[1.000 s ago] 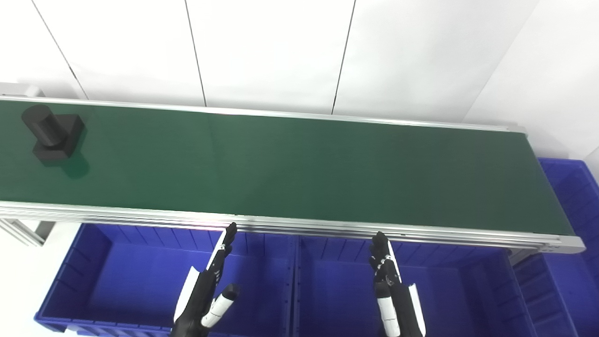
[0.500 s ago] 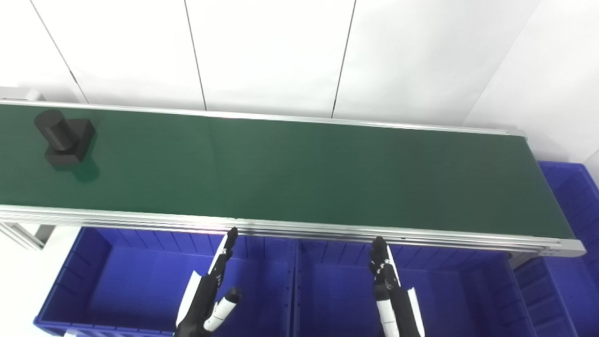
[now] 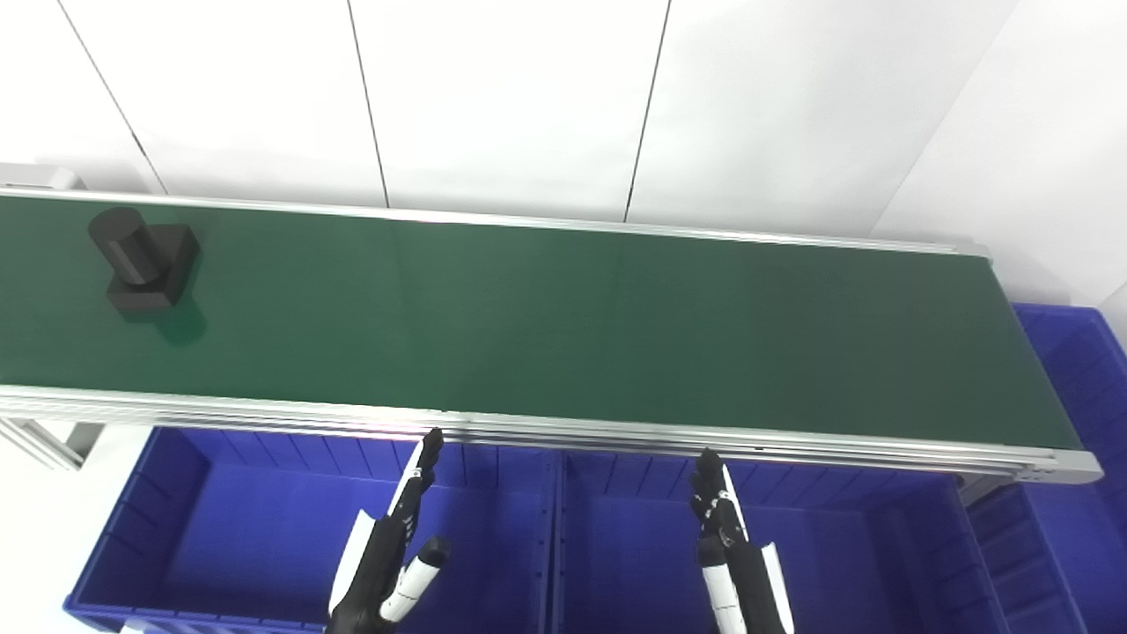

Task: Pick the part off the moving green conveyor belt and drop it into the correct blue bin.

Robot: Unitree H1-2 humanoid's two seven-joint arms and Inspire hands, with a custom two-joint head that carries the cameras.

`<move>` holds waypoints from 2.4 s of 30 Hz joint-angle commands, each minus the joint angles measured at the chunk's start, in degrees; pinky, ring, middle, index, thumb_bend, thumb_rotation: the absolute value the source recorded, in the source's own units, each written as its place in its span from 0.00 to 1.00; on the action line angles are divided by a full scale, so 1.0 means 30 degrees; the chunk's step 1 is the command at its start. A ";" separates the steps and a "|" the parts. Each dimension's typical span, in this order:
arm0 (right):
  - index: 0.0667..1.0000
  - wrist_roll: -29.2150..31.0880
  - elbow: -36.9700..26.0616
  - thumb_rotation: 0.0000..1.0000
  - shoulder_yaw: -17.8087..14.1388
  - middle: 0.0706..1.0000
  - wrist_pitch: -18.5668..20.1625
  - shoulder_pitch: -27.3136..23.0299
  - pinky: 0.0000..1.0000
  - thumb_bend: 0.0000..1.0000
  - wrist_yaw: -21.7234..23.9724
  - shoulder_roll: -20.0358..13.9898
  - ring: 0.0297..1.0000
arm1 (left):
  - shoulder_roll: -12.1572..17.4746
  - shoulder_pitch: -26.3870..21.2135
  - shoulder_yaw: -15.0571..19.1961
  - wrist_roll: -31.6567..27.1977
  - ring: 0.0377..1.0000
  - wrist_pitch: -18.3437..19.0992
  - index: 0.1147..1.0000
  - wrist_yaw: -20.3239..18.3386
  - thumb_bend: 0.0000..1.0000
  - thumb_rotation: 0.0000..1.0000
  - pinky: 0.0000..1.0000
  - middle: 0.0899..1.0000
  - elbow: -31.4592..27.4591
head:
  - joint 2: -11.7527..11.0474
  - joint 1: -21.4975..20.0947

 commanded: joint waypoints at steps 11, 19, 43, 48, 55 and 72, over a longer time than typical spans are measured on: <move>1.00 -0.0232 -0.0211 0.90 0.0047 1.00 -0.0667 -0.0182 1.00 0.75 -0.0021 -0.0009 1.00 | -0.0110 -0.0252 0.0097 -0.0328 1.00 -0.0841 1.00 0.0010 0.72 1.00 0.99 1.00 -0.0257 | -0.0042 0.0044; 1.00 -0.0029 -0.0241 0.90 0.0026 1.00 -0.0665 -0.0191 1.00 0.74 0.0189 -0.0027 1.00 | -0.0101 -0.0270 0.0079 -0.0701 1.00 -0.0838 1.00 -0.0057 0.69 1.00 0.98 1.00 -0.0242 | -0.0023 0.0056; 1.00 -0.0031 -0.0177 0.95 -0.0282 1.00 -0.0667 -0.0127 1.00 0.71 0.0304 -0.0350 1.00 | -0.0294 -0.0435 -0.0398 -0.0553 1.00 -0.0843 1.00 0.0064 0.71 1.00 0.98 1.00 0.0046 | -0.0866 0.3591; 1.00 0.1571 0.0152 0.94 -0.1336 1.00 -0.0666 -0.0169 1.00 0.67 0.1789 0.0013 1.00 | -0.0389 -0.0697 -0.0986 0.0290 0.98 -0.0841 0.97 0.1068 0.68 1.00 0.94 0.99 0.0544 | -0.1778 0.5660; 1.00 0.2330 0.0684 1.00 -0.2754 1.00 -0.0666 -0.0393 1.00 0.59 0.4032 0.0661 1.00 | -0.0055 -0.1217 -0.2095 0.0745 0.95 -0.0843 0.94 0.2733 0.61 1.00 0.91 0.96 0.1174 | -0.2565 0.6395; 1.00 0.2099 0.1293 1.00 -0.5561 1.00 -0.0667 -0.1050 1.00 0.55 0.7399 0.2030 1.00 | 0.0769 -0.2207 -0.4190 0.0622 0.94 -0.0843 0.92 0.5214 0.61 0.92 0.88 0.95 0.2164 | -0.3548 0.6405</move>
